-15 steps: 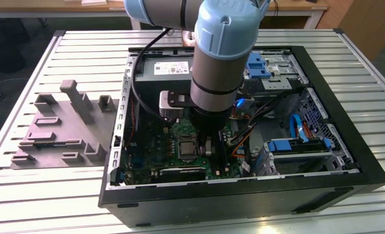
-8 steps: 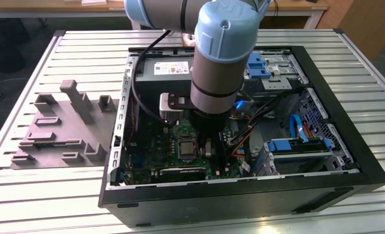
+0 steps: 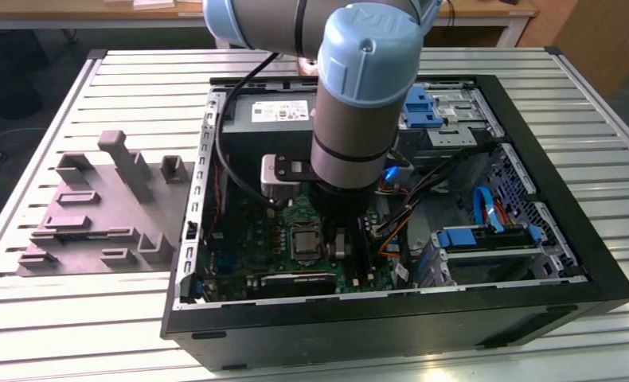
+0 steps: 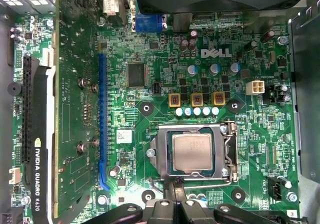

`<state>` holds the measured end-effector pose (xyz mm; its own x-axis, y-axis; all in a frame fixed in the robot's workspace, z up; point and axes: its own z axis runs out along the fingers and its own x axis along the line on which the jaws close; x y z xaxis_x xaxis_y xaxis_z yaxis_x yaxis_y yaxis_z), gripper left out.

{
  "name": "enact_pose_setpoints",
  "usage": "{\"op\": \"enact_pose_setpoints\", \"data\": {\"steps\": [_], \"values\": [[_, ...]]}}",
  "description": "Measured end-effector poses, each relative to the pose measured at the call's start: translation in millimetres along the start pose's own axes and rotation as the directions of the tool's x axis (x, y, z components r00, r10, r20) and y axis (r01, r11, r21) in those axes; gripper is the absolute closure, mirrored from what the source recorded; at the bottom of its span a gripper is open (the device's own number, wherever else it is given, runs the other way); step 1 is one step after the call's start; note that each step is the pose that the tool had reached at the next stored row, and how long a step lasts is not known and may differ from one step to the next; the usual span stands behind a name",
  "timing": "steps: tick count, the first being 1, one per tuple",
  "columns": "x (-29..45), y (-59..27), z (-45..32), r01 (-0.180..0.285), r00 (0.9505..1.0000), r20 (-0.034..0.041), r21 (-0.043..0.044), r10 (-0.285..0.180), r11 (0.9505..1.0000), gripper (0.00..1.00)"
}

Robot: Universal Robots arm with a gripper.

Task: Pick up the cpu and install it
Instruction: 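Install the first cpu locking lever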

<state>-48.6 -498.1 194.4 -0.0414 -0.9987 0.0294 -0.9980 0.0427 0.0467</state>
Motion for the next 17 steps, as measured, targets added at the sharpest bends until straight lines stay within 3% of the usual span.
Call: {"op": "enact_pose_setpoints", "data": {"steps": [17], "values": [[-0.2, -0.9, 4.4, 0.002, 1.0, -0.0002, 0.0, -0.002, 1.0, 0.89]]}}
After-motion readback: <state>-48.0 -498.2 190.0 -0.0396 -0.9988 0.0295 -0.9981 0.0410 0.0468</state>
